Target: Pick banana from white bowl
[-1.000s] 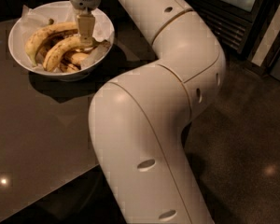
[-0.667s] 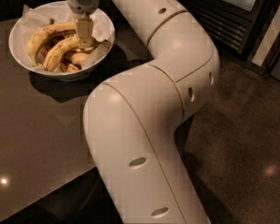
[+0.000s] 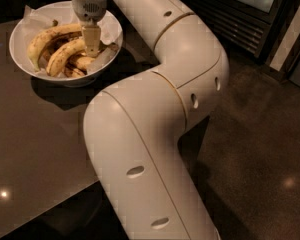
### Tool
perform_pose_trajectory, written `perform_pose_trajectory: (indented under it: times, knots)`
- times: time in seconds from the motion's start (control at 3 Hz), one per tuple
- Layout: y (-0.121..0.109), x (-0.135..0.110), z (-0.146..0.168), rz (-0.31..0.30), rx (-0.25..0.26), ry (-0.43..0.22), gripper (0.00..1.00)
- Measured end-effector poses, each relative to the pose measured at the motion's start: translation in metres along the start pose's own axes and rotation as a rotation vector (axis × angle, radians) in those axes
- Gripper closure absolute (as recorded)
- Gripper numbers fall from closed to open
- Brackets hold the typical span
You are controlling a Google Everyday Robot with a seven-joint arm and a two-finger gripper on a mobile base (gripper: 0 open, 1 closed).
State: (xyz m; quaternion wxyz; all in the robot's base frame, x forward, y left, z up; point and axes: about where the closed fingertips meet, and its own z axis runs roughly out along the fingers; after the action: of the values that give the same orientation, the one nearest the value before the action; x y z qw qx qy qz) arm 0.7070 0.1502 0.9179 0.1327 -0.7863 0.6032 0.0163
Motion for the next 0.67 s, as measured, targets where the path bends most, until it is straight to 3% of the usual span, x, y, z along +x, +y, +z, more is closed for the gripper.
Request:
perform_pose_trajectory:
  times: [0.33, 0.67]
  knots:
    - [-0.0001, 0.0038, 0.006, 0.007, -0.013, 0.004, 0.45]
    - [0.002, 0.0088, 0.0058, 0.015, -0.02, 0.009, 0.64]
